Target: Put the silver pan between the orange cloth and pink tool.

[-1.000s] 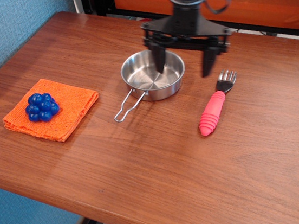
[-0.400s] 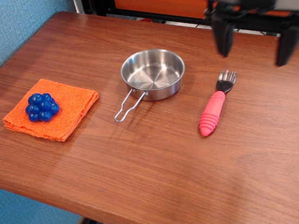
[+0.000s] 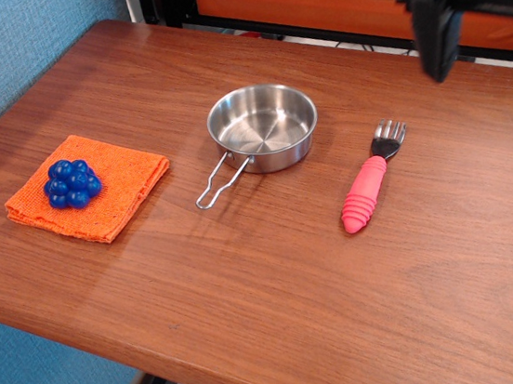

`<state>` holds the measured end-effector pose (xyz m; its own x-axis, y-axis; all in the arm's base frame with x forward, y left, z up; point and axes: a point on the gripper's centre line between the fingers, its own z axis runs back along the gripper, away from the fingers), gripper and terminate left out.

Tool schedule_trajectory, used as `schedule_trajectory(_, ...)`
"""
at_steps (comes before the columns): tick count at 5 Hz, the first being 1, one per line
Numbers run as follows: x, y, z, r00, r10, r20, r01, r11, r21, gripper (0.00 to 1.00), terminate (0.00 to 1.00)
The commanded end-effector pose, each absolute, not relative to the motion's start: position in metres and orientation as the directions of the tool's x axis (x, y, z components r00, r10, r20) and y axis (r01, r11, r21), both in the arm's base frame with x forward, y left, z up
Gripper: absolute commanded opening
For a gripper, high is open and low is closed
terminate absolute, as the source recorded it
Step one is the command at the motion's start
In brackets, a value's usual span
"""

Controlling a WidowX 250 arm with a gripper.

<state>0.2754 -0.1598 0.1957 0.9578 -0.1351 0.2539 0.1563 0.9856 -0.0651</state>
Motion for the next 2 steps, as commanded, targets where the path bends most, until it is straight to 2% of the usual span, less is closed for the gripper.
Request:
schedule_trajectory(1,0.2439,-0.1362,0.2278,0.944,-0.127,0.306,0.161,0.983,-0.089,1.0,0.0)
schedule_trajectory(2,0.2439,-0.1362,0.2278,0.944,-0.127,0.306,0.161,0.983,-0.089,1.0,1.0)
